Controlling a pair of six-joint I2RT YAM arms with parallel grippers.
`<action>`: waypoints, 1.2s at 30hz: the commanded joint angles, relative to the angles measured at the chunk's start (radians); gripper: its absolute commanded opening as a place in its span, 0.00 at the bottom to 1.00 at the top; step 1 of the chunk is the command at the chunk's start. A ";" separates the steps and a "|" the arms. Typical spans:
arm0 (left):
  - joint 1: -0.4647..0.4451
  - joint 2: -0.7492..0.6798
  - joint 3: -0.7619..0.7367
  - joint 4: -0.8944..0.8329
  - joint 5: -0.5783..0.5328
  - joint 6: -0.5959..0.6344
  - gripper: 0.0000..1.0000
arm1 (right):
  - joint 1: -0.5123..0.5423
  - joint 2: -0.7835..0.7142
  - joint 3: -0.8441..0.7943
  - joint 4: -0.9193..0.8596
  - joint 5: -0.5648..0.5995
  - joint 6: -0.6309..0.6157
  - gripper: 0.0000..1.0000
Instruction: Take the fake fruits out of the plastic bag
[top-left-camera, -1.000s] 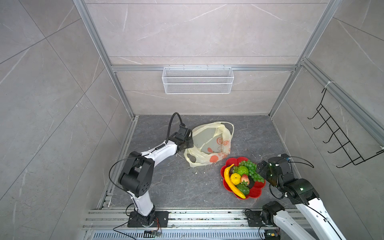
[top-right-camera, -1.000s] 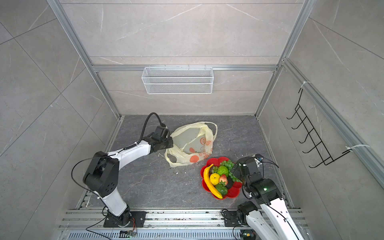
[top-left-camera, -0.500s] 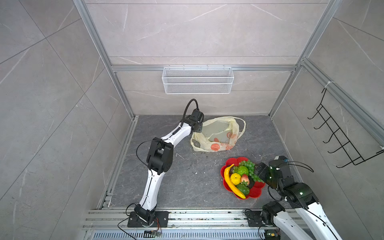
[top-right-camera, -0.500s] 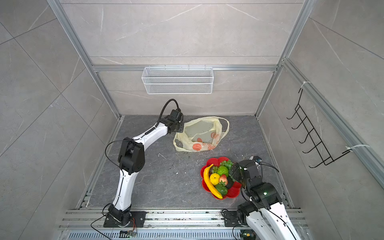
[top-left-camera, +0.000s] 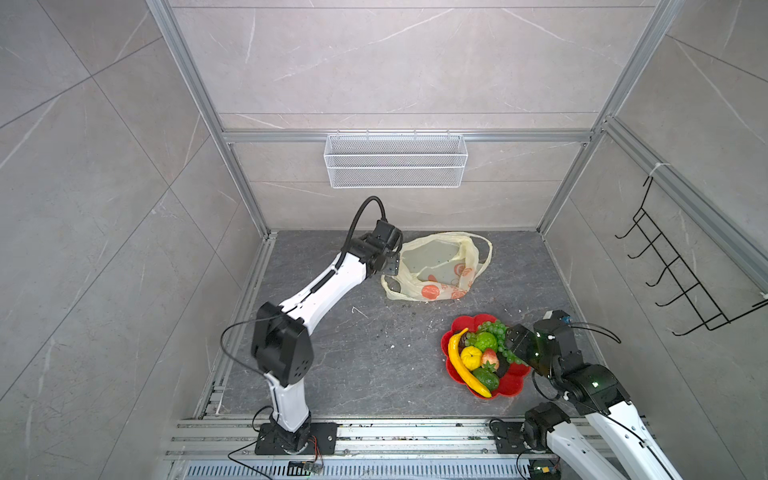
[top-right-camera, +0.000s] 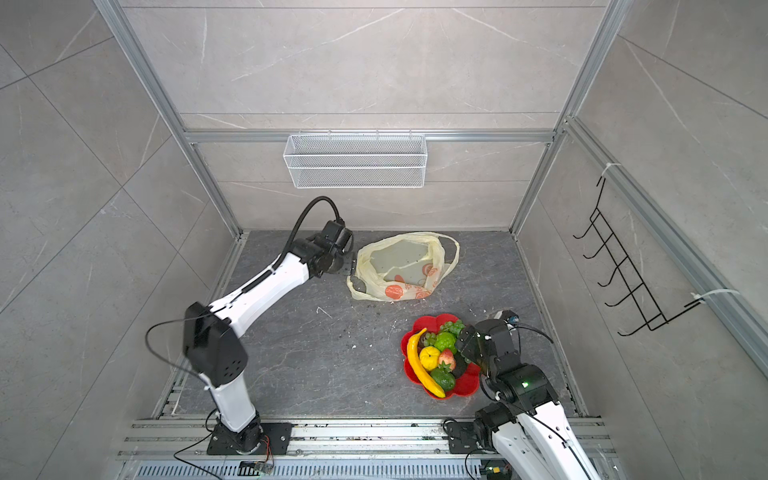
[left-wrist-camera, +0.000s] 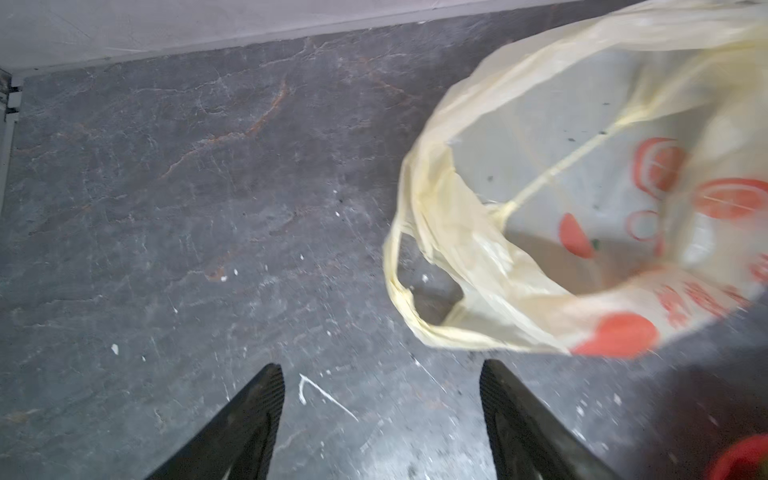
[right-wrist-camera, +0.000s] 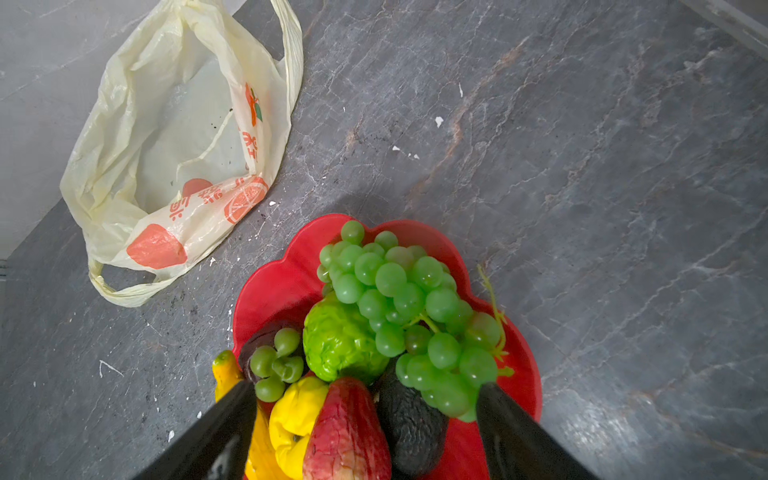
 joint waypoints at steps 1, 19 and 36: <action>-0.116 -0.125 -0.164 0.085 0.041 -0.078 0.77 | 0.000 0.018 -0.021 0.041 0.006 -0.027 0.86; -0.379 0.014 -0.387 0.389 0.211 -0.379 0.72 | 0.001 0.014 -0.057 0.060 -0.025 -0.008 0.86; -0.388 0.200 -0.272 0.326 0.209 -0.397 0.67 | 0.001 0.008 -0.082 0.073 -0.025 -0.012 0.86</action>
